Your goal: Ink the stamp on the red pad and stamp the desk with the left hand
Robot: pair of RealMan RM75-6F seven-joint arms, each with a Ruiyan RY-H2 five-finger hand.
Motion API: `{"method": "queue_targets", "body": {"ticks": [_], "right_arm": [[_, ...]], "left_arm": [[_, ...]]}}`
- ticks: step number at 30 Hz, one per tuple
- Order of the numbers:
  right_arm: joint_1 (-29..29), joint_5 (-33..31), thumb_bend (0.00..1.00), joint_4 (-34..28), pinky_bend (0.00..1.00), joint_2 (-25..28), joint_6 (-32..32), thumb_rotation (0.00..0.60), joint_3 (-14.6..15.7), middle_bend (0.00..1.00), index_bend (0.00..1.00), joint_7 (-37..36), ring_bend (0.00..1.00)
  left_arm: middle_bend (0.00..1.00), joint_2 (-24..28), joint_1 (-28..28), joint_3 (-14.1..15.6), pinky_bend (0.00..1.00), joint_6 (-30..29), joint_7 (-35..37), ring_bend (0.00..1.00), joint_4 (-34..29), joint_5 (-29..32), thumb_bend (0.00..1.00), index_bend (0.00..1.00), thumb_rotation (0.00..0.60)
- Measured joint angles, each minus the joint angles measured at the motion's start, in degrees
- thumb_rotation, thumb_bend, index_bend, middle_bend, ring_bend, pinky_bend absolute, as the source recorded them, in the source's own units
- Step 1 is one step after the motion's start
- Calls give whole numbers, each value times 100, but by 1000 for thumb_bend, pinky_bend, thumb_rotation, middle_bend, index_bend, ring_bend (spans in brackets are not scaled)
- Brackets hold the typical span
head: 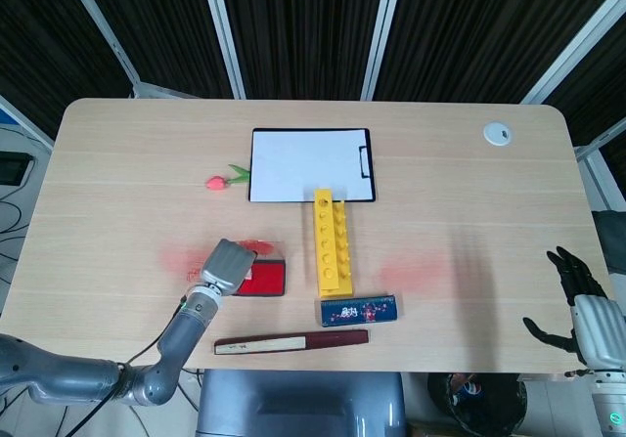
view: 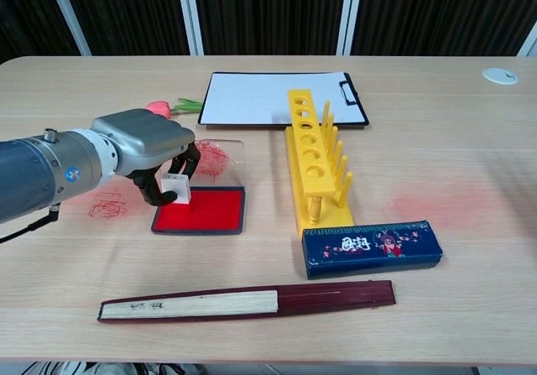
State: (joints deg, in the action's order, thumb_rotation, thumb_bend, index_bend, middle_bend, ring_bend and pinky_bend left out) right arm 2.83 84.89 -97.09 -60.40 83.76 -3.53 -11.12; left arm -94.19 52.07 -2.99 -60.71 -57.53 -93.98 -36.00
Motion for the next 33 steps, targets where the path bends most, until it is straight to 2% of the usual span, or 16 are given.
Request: {"method": "queue_targets", "body": {"ticks": [12,20,26,33], "right_arm": [[-7,28,273,-10,192,6,19,600,6,0,72,-25,0],[-10,47,274,0,192,5,32,600,12,0,72,-19,0],[-7,42,273,0,192,-4,25,600,13,0,72,2,0],[-7,30,273,1,192,-10,23,600,8,0,73,21,0]], "left_arm": [[736,214,31,-110,640,-191,143,558,-306,-106,482,735,600],[730,702,3,-165,640,-350,245,557,-787,-234,481,725,600],[716,1179,-174,69,639,-397,416,552,-1025,-412,481,712,600],[701,1497,-484,404,637,-345,850,546,-951,-660,481,695,600]]}}
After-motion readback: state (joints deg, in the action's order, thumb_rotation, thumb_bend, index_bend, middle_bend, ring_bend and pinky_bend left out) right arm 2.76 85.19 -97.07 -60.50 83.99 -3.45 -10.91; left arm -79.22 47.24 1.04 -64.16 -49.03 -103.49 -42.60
